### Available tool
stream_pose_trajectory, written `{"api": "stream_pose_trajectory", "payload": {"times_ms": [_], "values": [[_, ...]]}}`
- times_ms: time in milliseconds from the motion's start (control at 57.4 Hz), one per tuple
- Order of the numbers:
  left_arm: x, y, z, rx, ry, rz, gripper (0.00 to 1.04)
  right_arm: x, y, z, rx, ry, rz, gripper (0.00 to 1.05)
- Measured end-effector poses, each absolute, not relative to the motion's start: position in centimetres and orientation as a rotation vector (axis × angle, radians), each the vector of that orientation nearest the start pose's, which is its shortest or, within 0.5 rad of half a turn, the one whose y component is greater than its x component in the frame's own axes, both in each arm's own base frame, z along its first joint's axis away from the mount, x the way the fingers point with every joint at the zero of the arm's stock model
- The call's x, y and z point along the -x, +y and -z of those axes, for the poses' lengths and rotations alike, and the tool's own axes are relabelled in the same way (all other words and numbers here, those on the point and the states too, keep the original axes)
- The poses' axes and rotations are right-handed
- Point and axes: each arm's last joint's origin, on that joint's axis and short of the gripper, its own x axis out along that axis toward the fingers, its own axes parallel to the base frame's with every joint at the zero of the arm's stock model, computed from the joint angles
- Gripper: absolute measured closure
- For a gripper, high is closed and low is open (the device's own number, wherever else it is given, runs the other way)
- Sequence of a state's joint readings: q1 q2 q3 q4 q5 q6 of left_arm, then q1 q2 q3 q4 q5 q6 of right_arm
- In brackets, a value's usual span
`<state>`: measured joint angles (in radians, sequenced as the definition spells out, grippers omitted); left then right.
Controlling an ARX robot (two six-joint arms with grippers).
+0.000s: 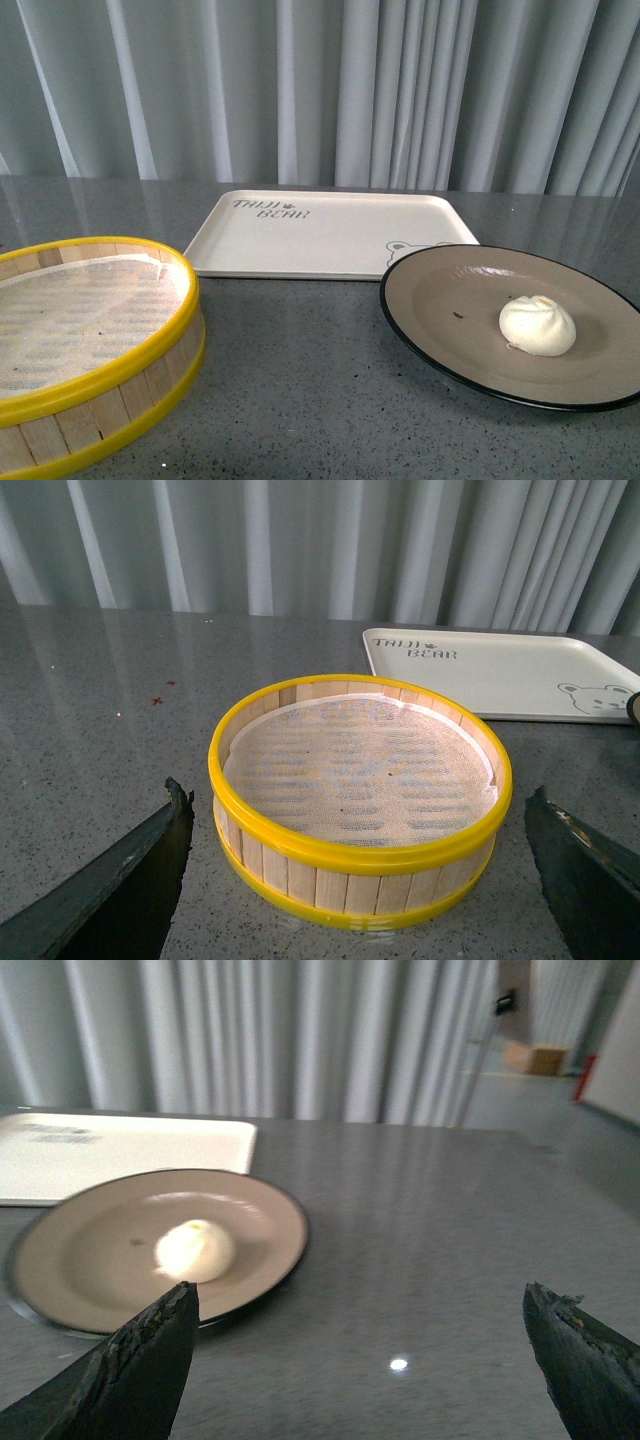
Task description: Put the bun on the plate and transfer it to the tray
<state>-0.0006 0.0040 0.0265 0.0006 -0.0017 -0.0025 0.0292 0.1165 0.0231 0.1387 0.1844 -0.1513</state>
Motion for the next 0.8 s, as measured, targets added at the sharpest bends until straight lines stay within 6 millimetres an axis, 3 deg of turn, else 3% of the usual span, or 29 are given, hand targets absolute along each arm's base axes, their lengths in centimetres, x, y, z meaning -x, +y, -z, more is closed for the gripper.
{"api": "stream_pose_trajectory", "payload": {"times_ms": [174,331,488,593,802], "values": [[-9.6,0.0,-17.2,0.002,-0.023,0.000,0.07,-12.9,-1.9,-21.6,0.120,-0.133,0.159,0.08],[-9.6,0.0,-17.2,0.002,-0.023,0.000,0.07,-17.6,-5.1,-23.7,-0.140,-0.064,0.184,0.08],[-9.6,0.0,-17.2,0.002,-0.023,0.000,0.07,-22.0,-7.4,-21.2,-0.577,0.171,0.236,0.08],[-9.6,0.0,-17.2,0.002,-0.023,0.000,0.07,-22.8,-6.9,-19.3,-0.826,0.295,0.240,0.08],[-9.6,0.0,-17.2,0.002,-0.023,0.000,0.07,-23.8,-5.2,-17.2,-1.084,0.437,0.181,0.08]]}}
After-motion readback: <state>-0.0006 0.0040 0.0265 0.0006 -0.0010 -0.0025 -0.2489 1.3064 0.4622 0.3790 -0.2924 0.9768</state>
